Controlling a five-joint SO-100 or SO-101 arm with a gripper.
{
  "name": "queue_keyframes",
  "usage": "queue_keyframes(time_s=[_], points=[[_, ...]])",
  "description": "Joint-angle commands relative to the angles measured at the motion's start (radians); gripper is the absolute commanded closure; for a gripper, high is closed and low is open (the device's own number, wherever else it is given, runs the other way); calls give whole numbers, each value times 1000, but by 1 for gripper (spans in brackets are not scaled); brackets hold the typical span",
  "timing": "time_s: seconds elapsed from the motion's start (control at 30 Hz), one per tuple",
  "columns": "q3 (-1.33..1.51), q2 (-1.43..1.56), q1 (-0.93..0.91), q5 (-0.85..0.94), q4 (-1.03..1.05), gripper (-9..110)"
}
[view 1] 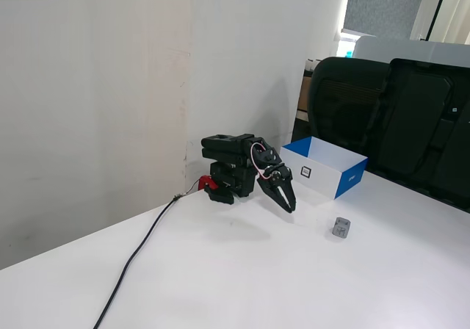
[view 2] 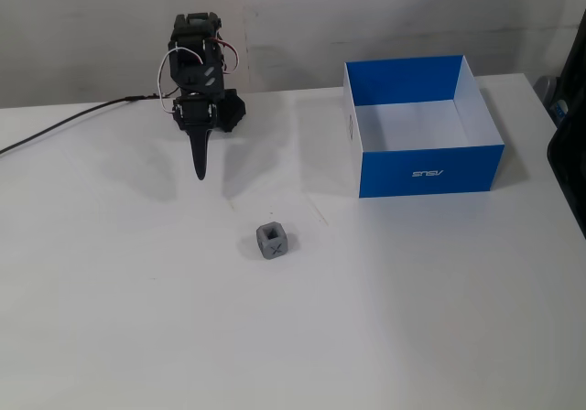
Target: Grasp the gray block and put it in the box.
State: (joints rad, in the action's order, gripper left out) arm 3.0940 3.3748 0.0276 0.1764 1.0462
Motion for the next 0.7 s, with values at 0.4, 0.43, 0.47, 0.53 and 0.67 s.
queue_keyframes(time_s=[0.4,0.43,0.47,0.53,0.67], points=[[64,20,143,-227,-18,101],[64,20,141,-225,-18,101],[64,20,140,-225,-18,101],[64,20,137,-224,-20,101],[64,20,137,-224,-20,101]])
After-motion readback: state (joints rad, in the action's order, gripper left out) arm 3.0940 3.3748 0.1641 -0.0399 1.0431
